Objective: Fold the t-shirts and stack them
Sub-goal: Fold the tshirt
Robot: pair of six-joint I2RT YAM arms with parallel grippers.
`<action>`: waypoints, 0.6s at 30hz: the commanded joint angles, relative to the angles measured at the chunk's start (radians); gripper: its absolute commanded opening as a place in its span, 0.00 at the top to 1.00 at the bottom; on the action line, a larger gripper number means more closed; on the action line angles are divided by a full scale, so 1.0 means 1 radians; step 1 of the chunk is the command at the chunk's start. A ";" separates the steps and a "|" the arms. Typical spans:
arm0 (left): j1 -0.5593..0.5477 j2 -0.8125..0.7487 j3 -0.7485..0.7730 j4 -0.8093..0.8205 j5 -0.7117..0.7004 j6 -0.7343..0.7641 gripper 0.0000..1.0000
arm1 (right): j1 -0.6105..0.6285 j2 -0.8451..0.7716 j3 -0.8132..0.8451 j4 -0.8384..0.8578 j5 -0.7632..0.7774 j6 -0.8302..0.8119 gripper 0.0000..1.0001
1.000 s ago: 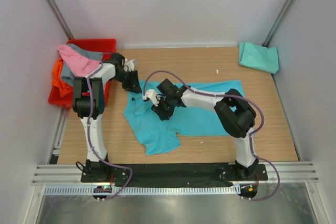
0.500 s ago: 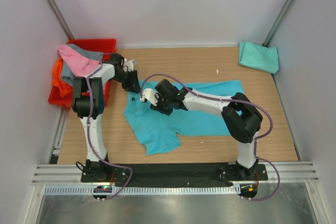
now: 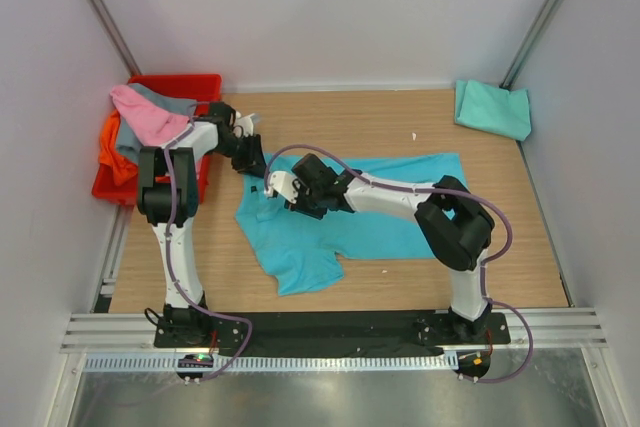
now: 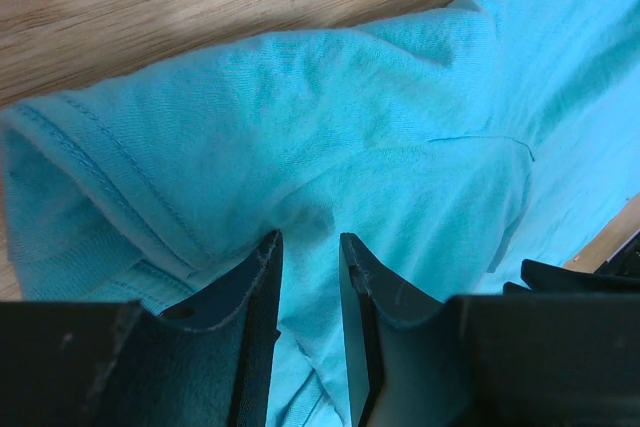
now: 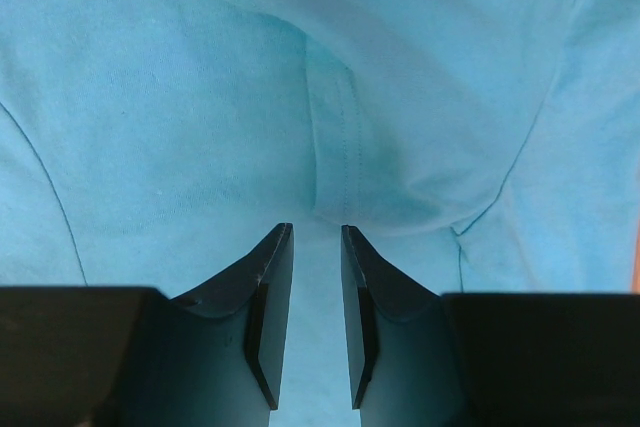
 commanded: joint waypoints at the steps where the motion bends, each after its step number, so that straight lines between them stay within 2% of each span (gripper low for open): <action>1: 0.010 -0.017 -0.019 0.008 -0.006 -0.002 0.69 | 0.009 0.010 0.035 0.041 0.015 -0.015 0.68; 11: 0.018 -0.014 -0.025 0.016 0.005 -0.007 0.69 | 0.017 0.051 0.061 0.057 0.030 -0.017 0.67; 16: 0.019 -0.008 -0.025 0.016 0.012 -0.010 0.69 | 0.017 0.071 0.063 0.064 0.044 -0.020 0.69; 18: 0.022 -0.008 -0.028 0.019 0.012 -0.010 0.69 | 0.017 0.076 0.060 0.072 0.049 -0.020 0.73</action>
